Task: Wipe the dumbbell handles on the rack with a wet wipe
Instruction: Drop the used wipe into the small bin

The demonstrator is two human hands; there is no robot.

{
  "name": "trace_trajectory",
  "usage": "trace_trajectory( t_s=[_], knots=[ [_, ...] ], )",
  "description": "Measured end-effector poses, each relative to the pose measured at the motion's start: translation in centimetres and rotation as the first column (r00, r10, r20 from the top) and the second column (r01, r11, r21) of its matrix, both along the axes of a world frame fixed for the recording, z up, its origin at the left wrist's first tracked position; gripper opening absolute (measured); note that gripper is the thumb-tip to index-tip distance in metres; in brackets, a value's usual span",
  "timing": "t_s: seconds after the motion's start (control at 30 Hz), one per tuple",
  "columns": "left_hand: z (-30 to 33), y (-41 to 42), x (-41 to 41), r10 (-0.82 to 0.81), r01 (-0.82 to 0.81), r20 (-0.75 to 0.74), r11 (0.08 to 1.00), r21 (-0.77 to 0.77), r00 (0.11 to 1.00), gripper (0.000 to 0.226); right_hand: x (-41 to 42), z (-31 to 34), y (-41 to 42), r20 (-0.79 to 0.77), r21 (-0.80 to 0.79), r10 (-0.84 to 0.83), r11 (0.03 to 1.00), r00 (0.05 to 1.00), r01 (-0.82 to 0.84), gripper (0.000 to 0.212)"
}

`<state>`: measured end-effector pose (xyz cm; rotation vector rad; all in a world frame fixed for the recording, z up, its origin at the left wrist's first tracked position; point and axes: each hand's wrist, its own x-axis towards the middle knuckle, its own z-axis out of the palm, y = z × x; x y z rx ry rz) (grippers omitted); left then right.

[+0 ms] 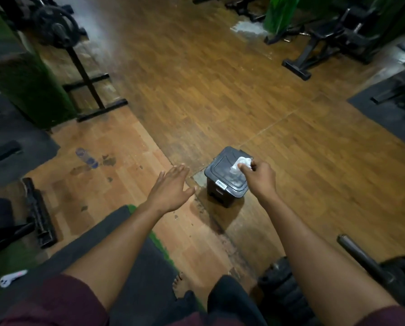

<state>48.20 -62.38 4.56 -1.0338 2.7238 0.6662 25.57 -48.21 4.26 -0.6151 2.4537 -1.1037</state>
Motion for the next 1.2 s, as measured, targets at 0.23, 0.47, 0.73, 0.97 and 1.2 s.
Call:
trace_trajectory(
  t_s=[0.23,0.47,0.73,0.97,1.2],
  knots=[
    [-1.0,-5.1,-6.3,-0.095,0.096,-0.008,0.995,0.007,0.995,0.071,-4.7,-2.0,-2.5,0.002,0.043,-0.104,0.994,0.995,0.104,0.047],
    [-1.9,-10.2,-12.4,-0.141,0.14,0.027,0.99,0.023,0.99,0.072,-10.2,-3.8,-6.9,0.051,0.007,-0.145,0.989,0.988,0.145,0.049],
    [-3.9,-14.2,-18.9,-0.211,0.208,0.033,0.975,0.072,0.977,0.072,-15.4,-4.6,-10.6,0.034,0.062,-0.183,0.982,0.983,0.181,0.054],
    [-6.4,-19.9,-23.7,-0.358,0.346,0.068,0.927,0.145,0.931,0.074,-17.6,-7.2,-13.3,0.074,0.193,-0.2,0.964,0.977,0.183,0.042],
    [-8.1,-26.2,-27.4,-0.508,0.485,0.122,0.856,0.179,0.853,0.075,-16.0,-9.2,-16.1,0.075,0.318,-0.317,0.906,0.945,0.279,0.024]
  ],
)
